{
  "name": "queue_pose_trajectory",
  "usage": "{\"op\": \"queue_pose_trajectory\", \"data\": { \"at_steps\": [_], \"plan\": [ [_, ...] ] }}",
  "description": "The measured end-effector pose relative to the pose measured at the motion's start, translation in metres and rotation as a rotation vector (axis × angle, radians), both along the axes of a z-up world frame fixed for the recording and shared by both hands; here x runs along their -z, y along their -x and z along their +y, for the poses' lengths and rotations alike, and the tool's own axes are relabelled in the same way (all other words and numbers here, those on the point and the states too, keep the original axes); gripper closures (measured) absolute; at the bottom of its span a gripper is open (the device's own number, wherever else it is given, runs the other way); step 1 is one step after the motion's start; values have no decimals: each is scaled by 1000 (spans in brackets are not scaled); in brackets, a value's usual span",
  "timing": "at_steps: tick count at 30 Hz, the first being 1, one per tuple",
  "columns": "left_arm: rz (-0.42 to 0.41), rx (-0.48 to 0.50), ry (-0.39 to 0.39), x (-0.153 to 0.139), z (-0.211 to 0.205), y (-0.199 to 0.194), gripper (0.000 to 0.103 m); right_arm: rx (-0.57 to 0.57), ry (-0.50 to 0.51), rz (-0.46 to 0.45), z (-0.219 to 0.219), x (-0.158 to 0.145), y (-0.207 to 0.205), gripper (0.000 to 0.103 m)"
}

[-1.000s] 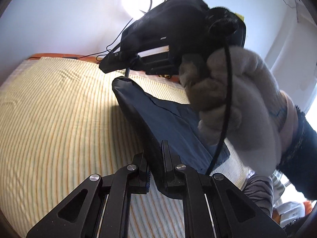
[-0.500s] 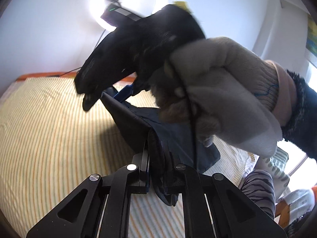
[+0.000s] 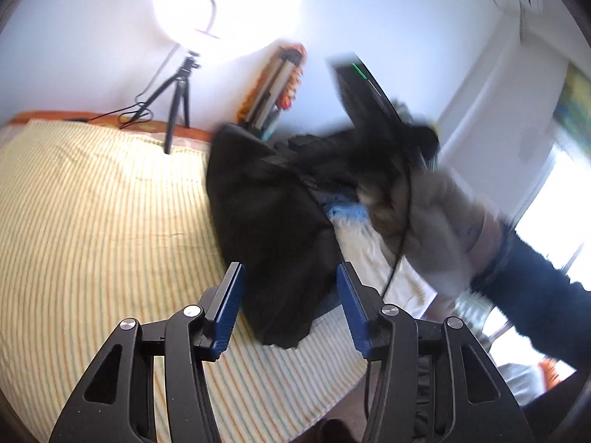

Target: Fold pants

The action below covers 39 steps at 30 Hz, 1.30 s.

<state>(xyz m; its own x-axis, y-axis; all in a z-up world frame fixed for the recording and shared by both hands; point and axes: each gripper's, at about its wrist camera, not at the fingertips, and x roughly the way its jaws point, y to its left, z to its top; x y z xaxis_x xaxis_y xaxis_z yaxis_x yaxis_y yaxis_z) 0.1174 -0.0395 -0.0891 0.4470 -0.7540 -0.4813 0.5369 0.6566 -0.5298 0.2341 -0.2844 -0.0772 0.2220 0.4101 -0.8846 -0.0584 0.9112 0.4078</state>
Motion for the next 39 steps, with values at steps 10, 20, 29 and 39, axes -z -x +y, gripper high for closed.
{"op": "queue_pose_trajectory", "data": {
  "at_steps": [10, 20, 29, 39],
  "plan": [
    [-8, 14, -162, 28, -51, -34, 55, 127, -42, -12, -107, 20, 26, 98],
    [-85, 209, -304, 51, -154, -42, 55, 243, -63, 29, -176, 65, 45, 98],
    [-90, 319, -479, 88, -187, -39, 55, 311, -65, 83, -198, 101, 66, 99],
    [-196, 324, -451, 50, -176, -23, 55, 201, 193, -147, -180, 35, 54, 76]
  ]
}}
